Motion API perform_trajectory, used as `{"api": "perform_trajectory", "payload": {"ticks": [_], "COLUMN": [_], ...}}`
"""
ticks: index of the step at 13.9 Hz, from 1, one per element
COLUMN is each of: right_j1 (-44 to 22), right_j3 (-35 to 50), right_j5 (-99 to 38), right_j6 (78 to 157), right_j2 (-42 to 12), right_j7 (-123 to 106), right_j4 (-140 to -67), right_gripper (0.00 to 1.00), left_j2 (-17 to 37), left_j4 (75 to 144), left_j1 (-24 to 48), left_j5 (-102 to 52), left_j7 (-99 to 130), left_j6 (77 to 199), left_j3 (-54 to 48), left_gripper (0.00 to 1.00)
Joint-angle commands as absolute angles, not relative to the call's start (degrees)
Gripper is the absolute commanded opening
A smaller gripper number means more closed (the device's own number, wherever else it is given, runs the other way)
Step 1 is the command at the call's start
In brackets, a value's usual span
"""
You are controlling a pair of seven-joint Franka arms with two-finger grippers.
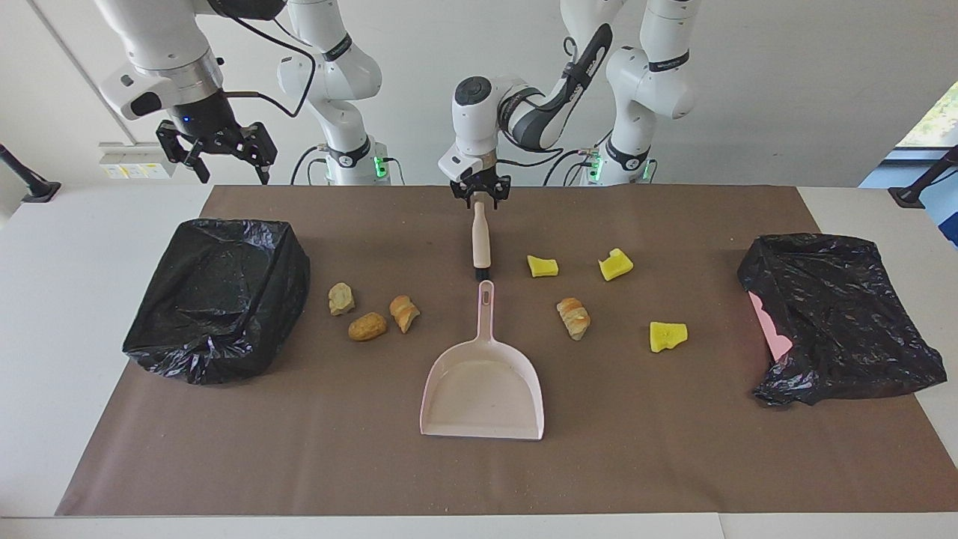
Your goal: Sweep and dump trash in bin
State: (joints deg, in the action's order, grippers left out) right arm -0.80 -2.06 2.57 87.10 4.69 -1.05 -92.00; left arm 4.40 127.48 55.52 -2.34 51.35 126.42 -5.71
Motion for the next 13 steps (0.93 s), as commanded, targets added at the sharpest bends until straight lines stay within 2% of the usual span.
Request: {"api": "perform_trajectory", "payload": {"ticks": [1, 4, 7, 10, 13], "right_j1": [-0.26, -0.26, -0.26, -0.61, -3.41], "right_j3": [-1.93, -1.93, -1.93, -1.85, -1.23], "right_j5": [1.23, 1.23, 1.23, 1.23, 1.23], "right_j6": [88.68, 88.68, 88.68, 88.86, 89.21], "right_j2": [6.24, 6.24, 6.24, 6.15, 5.37], "right_j7": [-2.81, -2.72, -2.81, -2.38, 0.60], "right_j4": [-94.22, -94.22, -94.22, -94.22, -94.13], "right_gripper": [1.00, 1.00, 1.00, 1.00, 1.00], "left_j2": [3.60, 1.33, -1.75, -2.90, -2.90], "left_j4": [127.53, 126.92, 125.87, 124.80, 124.19], "left_j1": [56.78, 55.90, 53.98, 48.10, 39.14], "left_j5": [-2.55, -2.55, -2.20, -1.41, 4.56], "left_j7": [53.52, 52.82, 52.82, 52.82, 48.10], "left_j6": [125.33, 124.37, 118.33, 112.07, 111.80], "left_j3": [-4.66, -4.31, -3.52, -3.43, -3.43], "left_gripper": [0.00, 0.00, 0.00, 0.00, 0.00]}}
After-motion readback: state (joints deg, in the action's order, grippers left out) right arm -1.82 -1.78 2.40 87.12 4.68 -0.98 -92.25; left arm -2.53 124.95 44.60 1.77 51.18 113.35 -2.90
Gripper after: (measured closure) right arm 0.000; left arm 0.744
